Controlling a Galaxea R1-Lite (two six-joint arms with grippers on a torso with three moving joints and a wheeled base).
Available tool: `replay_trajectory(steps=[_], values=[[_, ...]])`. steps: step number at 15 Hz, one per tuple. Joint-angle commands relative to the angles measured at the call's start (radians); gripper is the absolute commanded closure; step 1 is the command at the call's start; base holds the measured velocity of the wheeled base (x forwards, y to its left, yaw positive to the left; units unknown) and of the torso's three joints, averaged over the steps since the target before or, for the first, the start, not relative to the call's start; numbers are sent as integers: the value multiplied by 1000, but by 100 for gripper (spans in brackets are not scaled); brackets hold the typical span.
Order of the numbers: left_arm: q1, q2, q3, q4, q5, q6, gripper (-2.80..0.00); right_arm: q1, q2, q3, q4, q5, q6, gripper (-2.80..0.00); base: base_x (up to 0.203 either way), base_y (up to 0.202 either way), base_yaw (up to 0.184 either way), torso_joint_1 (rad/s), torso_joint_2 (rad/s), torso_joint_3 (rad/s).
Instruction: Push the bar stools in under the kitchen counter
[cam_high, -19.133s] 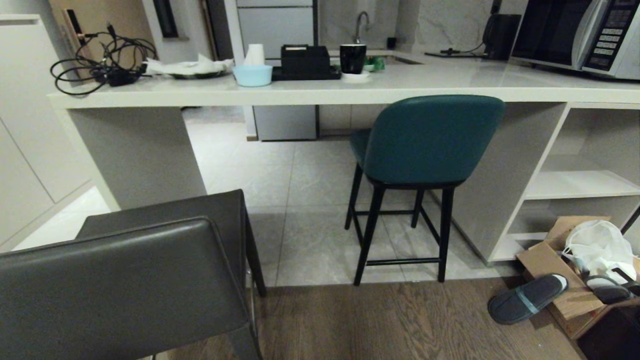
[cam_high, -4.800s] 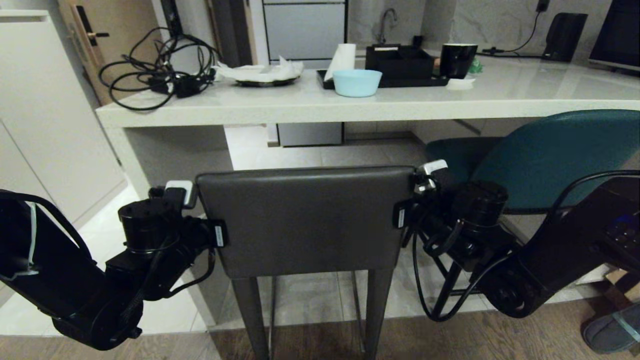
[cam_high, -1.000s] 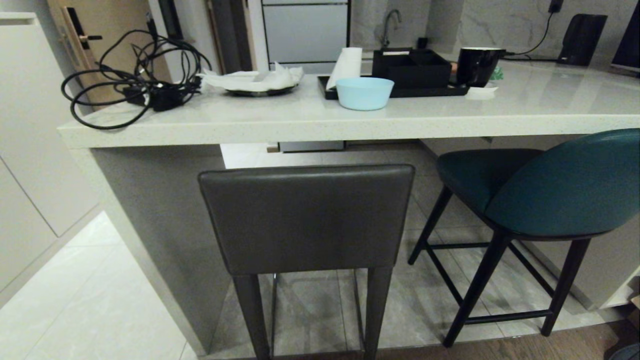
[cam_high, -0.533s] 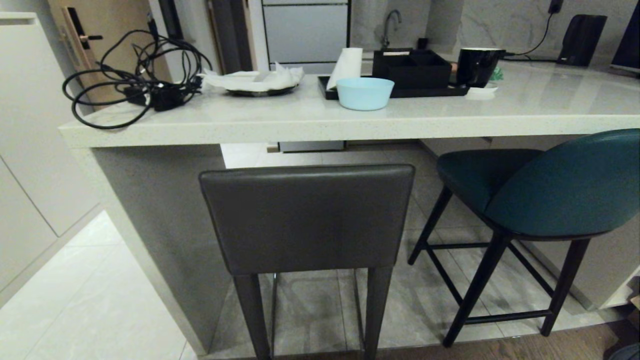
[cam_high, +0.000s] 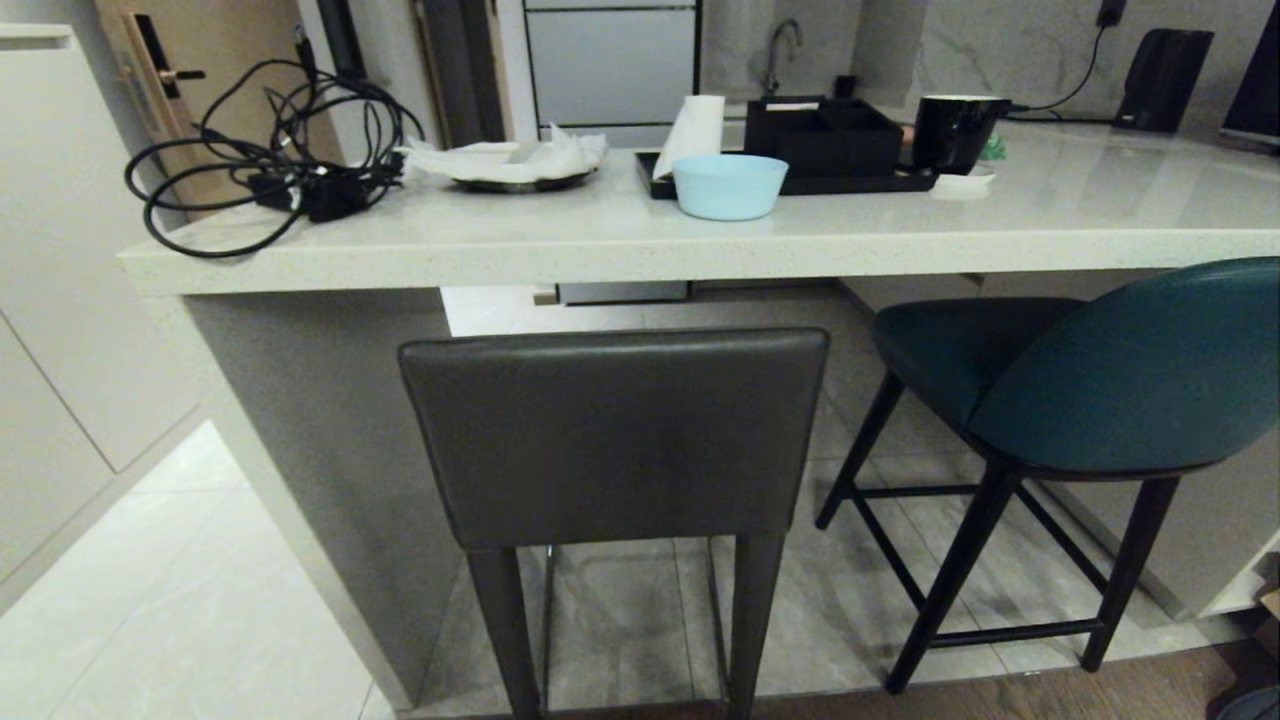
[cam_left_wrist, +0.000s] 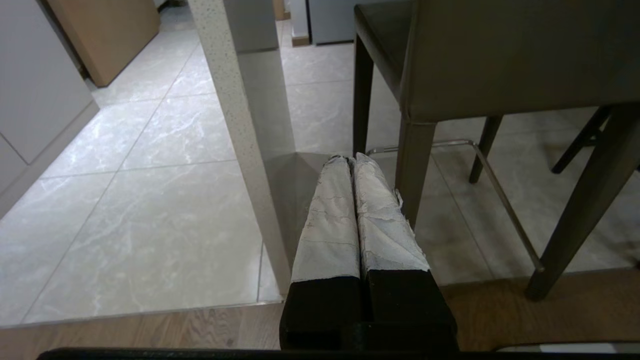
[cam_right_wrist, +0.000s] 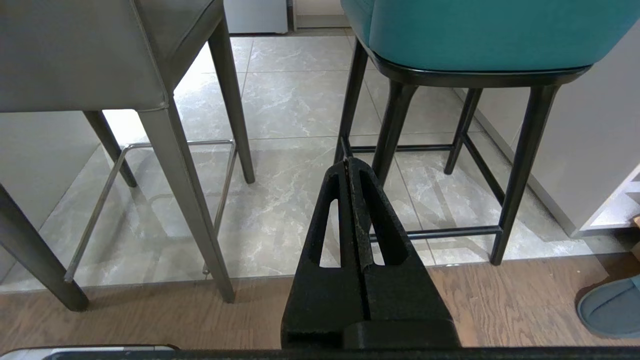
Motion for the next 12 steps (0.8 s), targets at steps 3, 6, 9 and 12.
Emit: replay_trajectory(steps=[3, 6, 9, 12], values=[[0, -1, 16, -1, 1, 0, 0, 0, 2, 0, 4, 0, 1, 0, 0, 0, 0, 0, 0, 0], [0, -1, 19, -4, 4, -3, 0, 0, 2, 0, 3, -2, 24, 0, 0, 0, 0, 0, 0, 0], [0, -1, 21, -9, 7, -12, 0, -1, 2, 0, 3, -2, 26, 0, 0, 0, 0, 0, 0, 0], [0, -1, 21, -9, 7, -13, 0, 0, 2, 0, 3, -3, 27, 0, 0, 0, 0, 0, 0, 0]])
